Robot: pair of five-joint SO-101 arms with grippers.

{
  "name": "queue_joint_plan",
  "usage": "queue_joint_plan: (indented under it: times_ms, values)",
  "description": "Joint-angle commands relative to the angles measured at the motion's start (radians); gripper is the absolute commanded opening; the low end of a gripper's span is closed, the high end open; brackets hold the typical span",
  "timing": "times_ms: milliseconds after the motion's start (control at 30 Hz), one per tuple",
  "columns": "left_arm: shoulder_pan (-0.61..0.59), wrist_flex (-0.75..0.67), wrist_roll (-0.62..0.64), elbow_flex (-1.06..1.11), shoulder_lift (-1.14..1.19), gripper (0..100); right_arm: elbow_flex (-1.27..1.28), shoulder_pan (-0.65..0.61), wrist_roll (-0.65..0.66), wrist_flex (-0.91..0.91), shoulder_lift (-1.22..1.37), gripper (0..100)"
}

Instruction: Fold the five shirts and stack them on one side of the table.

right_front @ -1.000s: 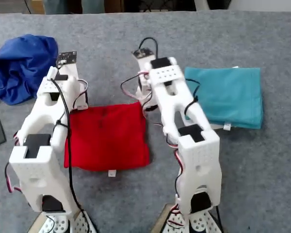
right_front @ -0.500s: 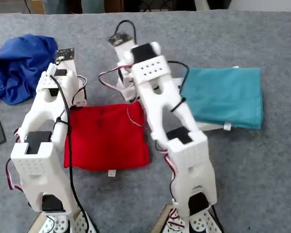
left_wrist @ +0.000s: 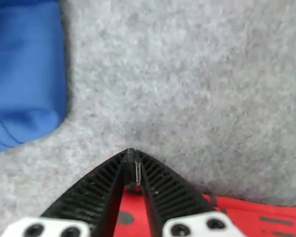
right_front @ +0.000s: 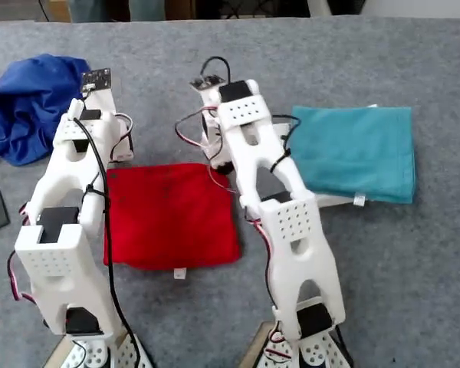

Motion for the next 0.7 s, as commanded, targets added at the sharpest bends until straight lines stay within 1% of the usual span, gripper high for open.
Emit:
queue_joint_plan:
  times_ms: [0,67,100,200,300,433,533,667]
  values:
    - [-0.025,-0.011,0.008,-0.016,-0.064,3,-0.099,-0.011,-0.008,0.031,-0.102,1.5]
    - [-0.05,0.031,0.002,-0.038,-0.072,3,-0.07,-0.011,-0.006,0.031,-0.165,1.5]
    - [-0.061,0.077,-0.023,-0.054,-0.084,3,-0.03,-0.017,-0.003,0.031,-0.199,1.5]
    - [-0.065,0.178,-0.144,-0.071,-0.117,3,0.165,-0.058,-0.003,0.029,-0.328,1.7]
    - [-0.067,0.19,-0.232,-0.024,-0.132,3,0.38,-0.109,-0.006,0.028,-0.487,1.8]
    - [-0.065,0.212,-0.244,0.056,-0.206,3,0.674,-0.178,0.002,-0.021,-0.702,1.8]
    - [-0.053,0.149,-0.244,0.157,-0.272,3,0.909,-0.204,0.002,-0.109,-0.82,1.8]
    - [-0.05,-0.017,-0.241,0.302,-0.293,3,1.231,-0.204,0.002,-0.308,-0.875,1.8]
